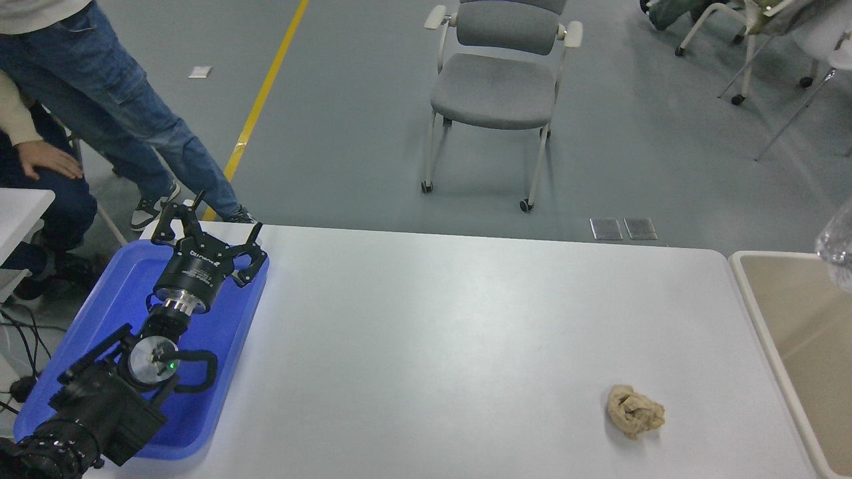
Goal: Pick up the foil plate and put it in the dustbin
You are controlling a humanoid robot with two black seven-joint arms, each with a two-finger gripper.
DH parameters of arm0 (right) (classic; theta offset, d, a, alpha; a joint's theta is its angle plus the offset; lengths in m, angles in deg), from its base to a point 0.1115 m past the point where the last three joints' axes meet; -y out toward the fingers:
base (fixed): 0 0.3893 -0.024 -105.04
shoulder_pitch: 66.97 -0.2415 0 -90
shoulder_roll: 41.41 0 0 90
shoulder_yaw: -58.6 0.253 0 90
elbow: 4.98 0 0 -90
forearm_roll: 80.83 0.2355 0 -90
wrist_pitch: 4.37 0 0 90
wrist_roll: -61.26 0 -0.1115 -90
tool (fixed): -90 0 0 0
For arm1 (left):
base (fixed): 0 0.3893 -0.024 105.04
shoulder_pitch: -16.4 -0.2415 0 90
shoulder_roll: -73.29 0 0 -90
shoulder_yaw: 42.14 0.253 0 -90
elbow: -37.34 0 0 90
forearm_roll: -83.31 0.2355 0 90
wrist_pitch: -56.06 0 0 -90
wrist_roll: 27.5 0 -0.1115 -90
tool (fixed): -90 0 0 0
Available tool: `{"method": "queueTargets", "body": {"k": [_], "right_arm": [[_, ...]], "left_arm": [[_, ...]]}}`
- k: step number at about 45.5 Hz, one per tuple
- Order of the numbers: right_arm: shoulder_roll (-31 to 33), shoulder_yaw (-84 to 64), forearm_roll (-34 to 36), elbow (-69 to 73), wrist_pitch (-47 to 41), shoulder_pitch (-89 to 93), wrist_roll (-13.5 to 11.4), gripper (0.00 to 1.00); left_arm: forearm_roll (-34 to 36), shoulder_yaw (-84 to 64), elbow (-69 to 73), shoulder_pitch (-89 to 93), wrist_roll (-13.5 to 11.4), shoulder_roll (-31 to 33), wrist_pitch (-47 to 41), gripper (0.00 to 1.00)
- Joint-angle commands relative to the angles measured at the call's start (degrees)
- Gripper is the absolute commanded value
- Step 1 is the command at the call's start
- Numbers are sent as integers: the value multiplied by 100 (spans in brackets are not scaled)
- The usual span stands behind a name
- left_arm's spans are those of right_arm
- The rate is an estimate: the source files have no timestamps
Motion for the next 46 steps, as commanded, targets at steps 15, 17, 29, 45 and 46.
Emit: {"method": "queueTargets", "body": {"k": [15, 17, 29, 45, 46], "right_arm": [[739, 1925, 888, -1081, 0, 2861, 8, 0], [809, 2285, 1081, -1266, 0, 3239, 8, 0], [1056, 4166, 2066, -2347, 711, 5612, 8, 0], [37, 7190, 2163, -4086, 2196, 8829, -1, 0], [-68, 7313, 2163, -4253, 2249, 8979, -1, 0]], "left_arm": [[0, 0, 0, 0, 0, 0, 0, 100], [0, 0, 0, 0, 0, 0, 0, 100], [0, 0, 0, 0, 0, 0, 0, 100], [0, -8, 0, 0, 0, 0, 0, 100], [0, -8, 0, 0, 0, 0, 0, 100]]}}
